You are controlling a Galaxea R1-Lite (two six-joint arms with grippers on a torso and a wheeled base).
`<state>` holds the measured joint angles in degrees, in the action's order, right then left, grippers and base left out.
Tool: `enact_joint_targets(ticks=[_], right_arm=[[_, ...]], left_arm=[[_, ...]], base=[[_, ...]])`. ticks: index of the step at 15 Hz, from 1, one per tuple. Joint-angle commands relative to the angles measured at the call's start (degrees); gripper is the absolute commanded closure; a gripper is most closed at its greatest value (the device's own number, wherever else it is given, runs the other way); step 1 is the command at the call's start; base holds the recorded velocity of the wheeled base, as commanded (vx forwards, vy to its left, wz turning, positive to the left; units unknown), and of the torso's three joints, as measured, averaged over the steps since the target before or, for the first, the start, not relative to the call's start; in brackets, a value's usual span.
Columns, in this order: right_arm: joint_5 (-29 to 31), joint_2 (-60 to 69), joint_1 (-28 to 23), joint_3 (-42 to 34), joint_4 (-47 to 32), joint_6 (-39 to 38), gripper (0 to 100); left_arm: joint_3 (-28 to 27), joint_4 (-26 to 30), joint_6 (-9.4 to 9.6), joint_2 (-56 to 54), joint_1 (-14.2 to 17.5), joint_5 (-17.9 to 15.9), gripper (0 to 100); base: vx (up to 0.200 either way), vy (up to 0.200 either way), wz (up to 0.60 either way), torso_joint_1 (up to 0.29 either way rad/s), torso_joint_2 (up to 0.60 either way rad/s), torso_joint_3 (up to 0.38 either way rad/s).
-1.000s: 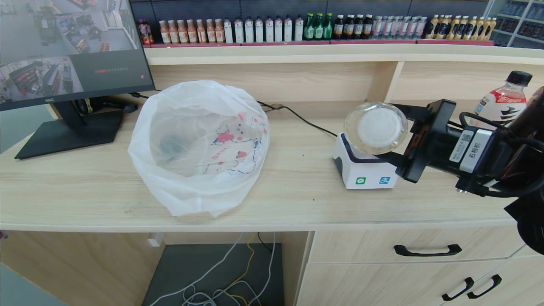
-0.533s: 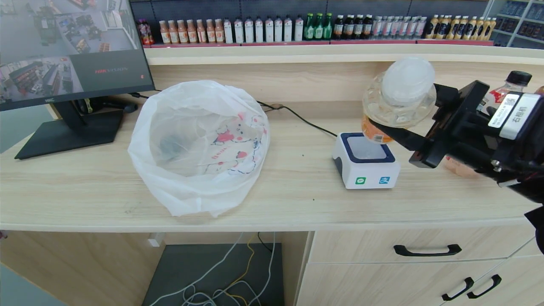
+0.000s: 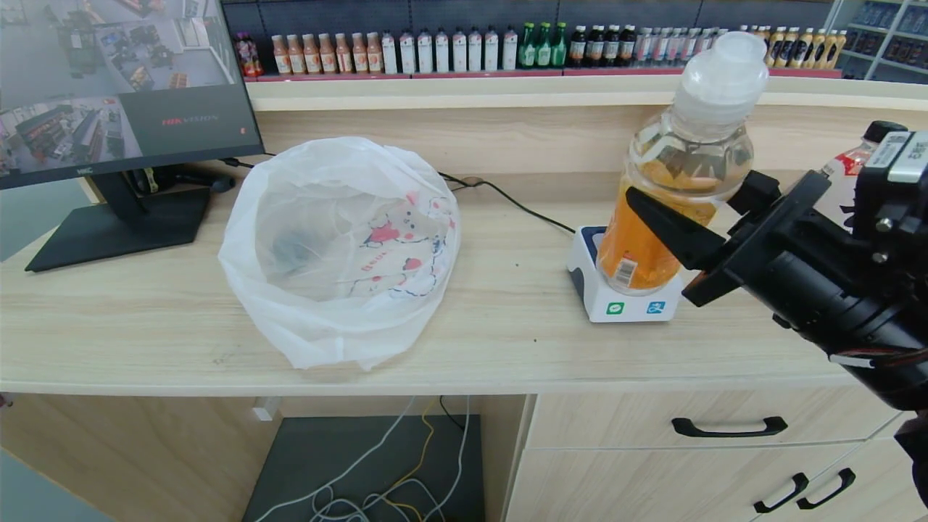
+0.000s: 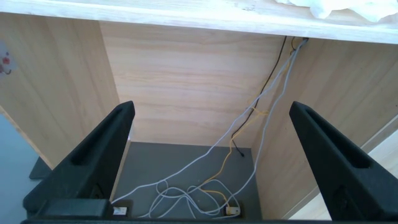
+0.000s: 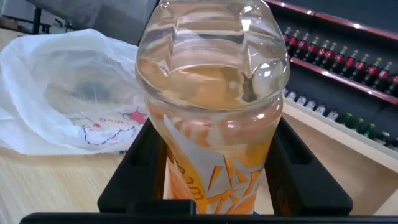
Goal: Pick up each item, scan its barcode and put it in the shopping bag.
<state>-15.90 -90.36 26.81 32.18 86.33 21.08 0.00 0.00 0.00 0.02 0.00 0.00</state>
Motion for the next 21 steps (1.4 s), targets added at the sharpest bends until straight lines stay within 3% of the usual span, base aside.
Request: enact_joint_targets(ticks=[1,3,9,11,15,21], right_arm=[[5.88,0.62,0.53,1.92,0.06,-4.64,100],[12.73,1.32,0.53,3.85,-0.03,-10.27,100],[14.14,3.96,1.32,-1.69,-0.55,-11.23,100],[17.21,3.70,1.23,-1.07,-0.20,-11.23,100],[17.57,1.06,0.53,2.53,0.33,-12.11,100],[17.57,-0.08,-2.02,4.03,1.47,-13.26,100]], left_arm=[[0.00,0.00,0.00,-0.02,0.00,0.00,0],[0.00,0.00,0.00,-0.02,0.00,0.09,0],[0.00,0.00,0.00,-0.02,0.00,0.09,0],[0.00,0.00,-0.09,-0.02,0.00,0.09,0],[0.00,0.00,-0.09,-0.02,0.00,0.09,0],[0.00,0.00,-0.18,-0.02,0.00,0.09,0]], base=[[0.000,0.000,0.00,0.000,0.00,0.000],[0.000,0.000,0.00,0.000,0.00,0.000],[0.000,0.000,0.00,0.000,0.00,0.000],[0.000,0.000,0.00,0.000,0.00,0.000],[0.000,0.000,0.00,0.000,0.00,0.000],[0.000,0.200,0.00,0.002,0.00,0.002]])
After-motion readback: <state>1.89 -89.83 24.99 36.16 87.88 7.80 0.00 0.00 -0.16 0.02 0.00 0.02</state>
